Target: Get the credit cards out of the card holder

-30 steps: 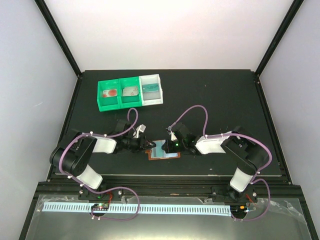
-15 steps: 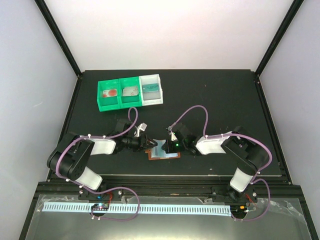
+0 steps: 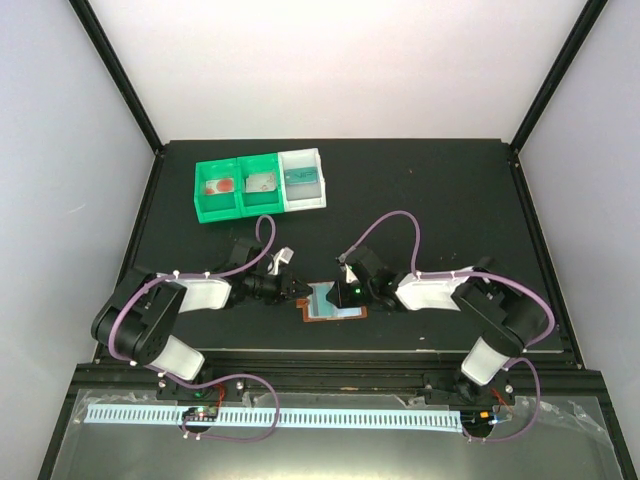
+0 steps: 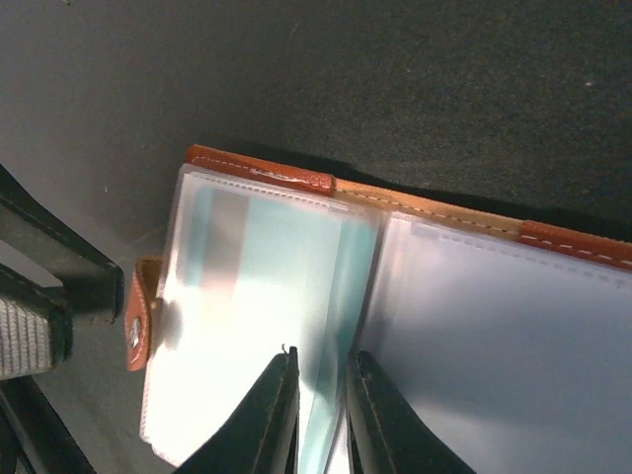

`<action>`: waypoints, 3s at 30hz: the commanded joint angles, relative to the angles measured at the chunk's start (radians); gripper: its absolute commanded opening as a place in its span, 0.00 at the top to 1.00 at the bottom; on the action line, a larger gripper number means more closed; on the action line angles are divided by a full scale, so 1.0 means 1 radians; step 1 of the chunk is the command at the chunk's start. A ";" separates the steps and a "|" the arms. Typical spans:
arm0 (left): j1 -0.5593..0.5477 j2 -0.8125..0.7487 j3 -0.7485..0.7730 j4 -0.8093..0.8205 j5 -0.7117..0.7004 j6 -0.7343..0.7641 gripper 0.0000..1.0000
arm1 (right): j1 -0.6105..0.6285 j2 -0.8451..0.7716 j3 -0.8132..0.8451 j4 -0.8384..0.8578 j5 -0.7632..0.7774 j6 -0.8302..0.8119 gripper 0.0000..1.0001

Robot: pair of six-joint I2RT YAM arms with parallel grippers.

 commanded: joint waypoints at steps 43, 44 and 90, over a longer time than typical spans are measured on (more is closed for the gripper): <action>-0.028 0.067 0.089 -0.029 -0.055 0.042 0.51 | -0.004 0.015 -0.020 -0.084 0.043 -0.042 0.99; -0.028 0.069 0.090 -0.033 -0.057 0.045 0.51 | -0.004 0.013 -0.021 -0.083 0.045 -0.040 0.99; -0.096 0.052 0.094 0.034 -0.066 -0.045 0.66 | -0.005 -0.128 -0.041 -0.121 0.114 -0.047 0.71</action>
